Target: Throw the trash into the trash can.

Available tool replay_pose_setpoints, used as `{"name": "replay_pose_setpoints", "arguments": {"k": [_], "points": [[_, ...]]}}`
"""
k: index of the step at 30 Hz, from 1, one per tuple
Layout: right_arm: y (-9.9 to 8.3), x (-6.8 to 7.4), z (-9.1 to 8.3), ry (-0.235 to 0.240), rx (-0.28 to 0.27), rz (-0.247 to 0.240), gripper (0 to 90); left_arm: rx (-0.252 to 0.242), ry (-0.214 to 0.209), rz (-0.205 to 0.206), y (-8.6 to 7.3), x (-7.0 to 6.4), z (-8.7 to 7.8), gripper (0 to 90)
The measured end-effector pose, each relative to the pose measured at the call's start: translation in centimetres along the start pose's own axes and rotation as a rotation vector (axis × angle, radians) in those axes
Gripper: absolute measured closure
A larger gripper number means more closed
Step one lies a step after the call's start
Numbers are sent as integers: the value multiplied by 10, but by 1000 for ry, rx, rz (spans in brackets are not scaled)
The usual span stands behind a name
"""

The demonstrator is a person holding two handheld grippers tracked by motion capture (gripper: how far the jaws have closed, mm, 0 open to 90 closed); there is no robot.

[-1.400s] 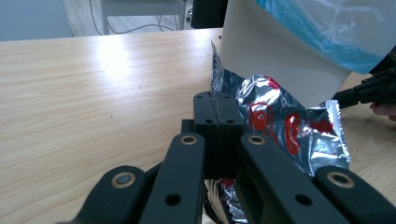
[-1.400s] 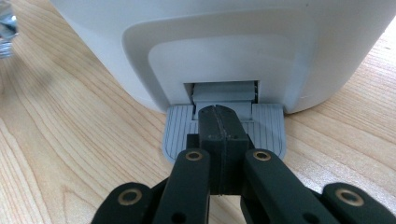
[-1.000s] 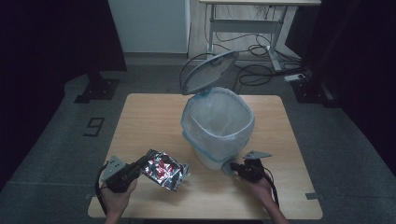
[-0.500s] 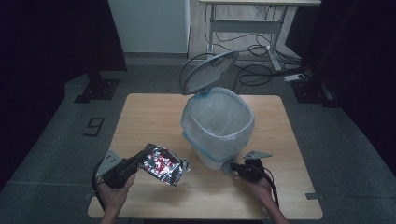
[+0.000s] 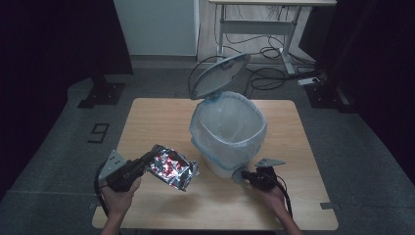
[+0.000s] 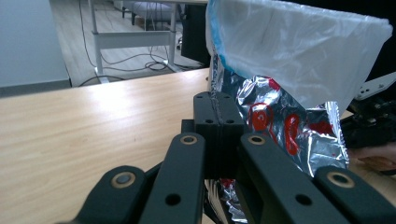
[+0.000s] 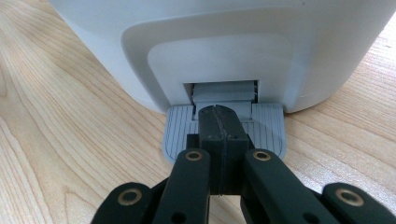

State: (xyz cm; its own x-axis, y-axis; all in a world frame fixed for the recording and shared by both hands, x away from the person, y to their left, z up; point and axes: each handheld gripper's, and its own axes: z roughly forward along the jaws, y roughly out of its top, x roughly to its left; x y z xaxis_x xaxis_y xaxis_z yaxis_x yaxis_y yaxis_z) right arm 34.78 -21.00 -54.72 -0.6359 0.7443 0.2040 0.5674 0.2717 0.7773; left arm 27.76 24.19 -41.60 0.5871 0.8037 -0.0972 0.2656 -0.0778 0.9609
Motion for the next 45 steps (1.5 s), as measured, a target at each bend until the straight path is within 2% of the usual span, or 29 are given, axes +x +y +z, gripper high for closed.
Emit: {"name": "replay_pose_setpoints", "arguments": {"k": [4, 20, 32, 40, 45], "points": [[0, 0, 0, 3, -1, 3, 896, -7, -9, 4, 10, -1, 0, 900], [0, -1, 0, 7, 0, 7, 897, 8, -57, 1, 27, -7, 7, 900], [0, -1, 0, 6, -2, 10, 897, -21, -86, 10, 56, -16, 9, 900], [0, -1, 0, 6, -3, 9, 897, -7, -91, 27, 64, -19, 11, 900], [0, -1, 0, 4, -2, 8, 896, -10, -92, 19, 70, -16, 11, 900]]}}
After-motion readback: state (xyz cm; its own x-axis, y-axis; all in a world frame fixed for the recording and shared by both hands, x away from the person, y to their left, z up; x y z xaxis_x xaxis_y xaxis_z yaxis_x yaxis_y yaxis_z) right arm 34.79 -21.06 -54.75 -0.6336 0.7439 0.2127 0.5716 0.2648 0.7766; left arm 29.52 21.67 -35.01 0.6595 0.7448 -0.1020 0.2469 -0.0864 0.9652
